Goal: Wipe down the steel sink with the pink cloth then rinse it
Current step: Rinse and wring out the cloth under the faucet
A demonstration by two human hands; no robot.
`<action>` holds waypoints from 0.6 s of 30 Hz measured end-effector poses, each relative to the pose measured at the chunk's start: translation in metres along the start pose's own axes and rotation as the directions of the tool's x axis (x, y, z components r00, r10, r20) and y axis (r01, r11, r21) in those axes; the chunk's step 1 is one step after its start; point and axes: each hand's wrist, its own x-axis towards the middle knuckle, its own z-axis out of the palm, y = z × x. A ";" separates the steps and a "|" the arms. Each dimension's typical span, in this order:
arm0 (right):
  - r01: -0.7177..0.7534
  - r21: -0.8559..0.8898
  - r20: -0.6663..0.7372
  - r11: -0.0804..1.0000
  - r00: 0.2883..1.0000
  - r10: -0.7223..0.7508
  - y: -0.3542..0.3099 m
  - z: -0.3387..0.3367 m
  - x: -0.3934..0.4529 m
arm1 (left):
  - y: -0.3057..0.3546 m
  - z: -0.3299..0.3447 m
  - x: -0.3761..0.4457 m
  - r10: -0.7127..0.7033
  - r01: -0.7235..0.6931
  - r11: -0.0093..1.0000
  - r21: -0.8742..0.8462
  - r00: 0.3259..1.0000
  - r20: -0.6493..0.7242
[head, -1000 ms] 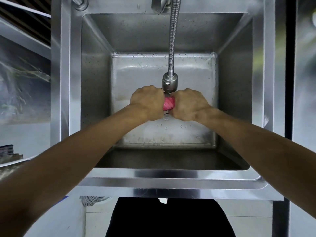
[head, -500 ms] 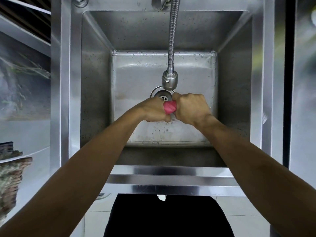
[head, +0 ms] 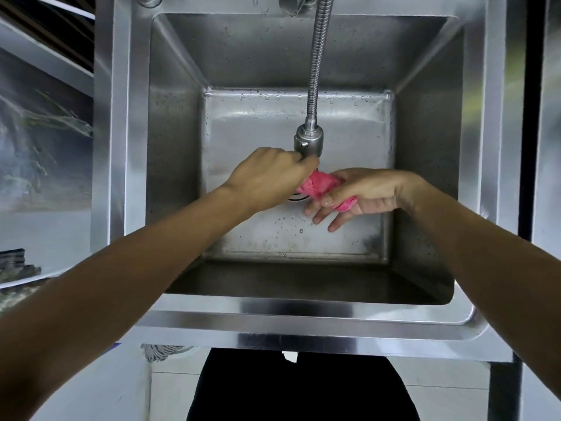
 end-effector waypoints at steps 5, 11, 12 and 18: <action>-0.078 -0.041 0.123 0.996 0.989 0.083 -0.011 0.010 0.013 | 0.001 0.022 -0.009 0.026 0.004 0.977 0.213 0.990 -0.138; -0.319 -0.614 -0.478 0.722 0.878 -0.018 -0.009 0.044 0.027 | 0.021 0.012 -0.008 -0.206 0.199 0.979 0.053 0.948 0.244; -0.313 -0.627 -0.517 0.714 0.852 -0.081 -0.007 0.046 0.030 | 0.022 0.009 -0.004 -0.248 0.255 0.967 0.011 0.931 0.266; -0.354 -0.739 -0.597 0.572 0.738 -0.315 0.002 0.040 0.037 | 0.017 0.008 0.017 -0.317 0.436 0.876 -0.208 0.844 0.434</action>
